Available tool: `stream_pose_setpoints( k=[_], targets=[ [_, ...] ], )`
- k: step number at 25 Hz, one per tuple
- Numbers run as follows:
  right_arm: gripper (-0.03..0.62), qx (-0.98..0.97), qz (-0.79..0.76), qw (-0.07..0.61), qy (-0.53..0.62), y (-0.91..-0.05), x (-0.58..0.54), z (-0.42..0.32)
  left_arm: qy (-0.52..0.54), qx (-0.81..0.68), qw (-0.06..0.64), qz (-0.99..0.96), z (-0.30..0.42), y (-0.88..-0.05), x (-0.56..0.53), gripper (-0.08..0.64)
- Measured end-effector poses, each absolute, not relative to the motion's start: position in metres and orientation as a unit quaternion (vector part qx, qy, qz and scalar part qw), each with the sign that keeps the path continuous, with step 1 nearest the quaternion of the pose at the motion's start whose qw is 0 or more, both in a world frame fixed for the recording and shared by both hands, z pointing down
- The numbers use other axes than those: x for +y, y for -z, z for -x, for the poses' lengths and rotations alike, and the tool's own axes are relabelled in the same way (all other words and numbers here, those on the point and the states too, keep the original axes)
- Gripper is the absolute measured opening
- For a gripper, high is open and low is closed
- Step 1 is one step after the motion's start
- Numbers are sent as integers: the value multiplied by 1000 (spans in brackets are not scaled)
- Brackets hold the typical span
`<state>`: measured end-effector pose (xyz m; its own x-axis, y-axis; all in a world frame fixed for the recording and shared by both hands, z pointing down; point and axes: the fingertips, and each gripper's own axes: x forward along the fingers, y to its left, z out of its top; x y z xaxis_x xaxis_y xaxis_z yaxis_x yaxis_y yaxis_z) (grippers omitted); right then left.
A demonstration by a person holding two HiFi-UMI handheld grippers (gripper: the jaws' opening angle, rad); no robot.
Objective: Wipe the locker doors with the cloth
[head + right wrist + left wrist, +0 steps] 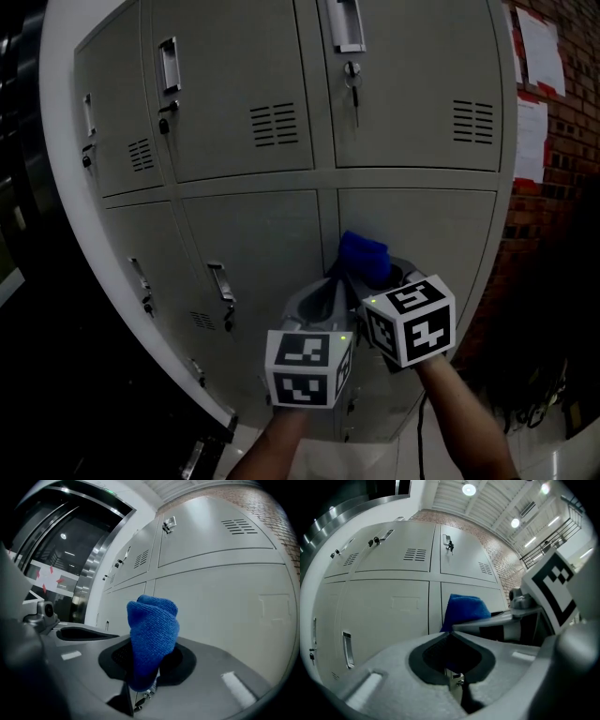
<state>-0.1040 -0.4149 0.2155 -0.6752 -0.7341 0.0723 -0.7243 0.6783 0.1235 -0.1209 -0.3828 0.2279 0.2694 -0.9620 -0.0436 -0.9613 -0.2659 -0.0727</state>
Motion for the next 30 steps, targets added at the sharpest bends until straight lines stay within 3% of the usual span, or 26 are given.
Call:
stream_pose_setpoints(
  k=[30],
  targets=[
    [86, -842, -537, 60, 16, -229, -423, -98, -5, 535, 27, 844, -2, -234, -399, 0]
  ],
)
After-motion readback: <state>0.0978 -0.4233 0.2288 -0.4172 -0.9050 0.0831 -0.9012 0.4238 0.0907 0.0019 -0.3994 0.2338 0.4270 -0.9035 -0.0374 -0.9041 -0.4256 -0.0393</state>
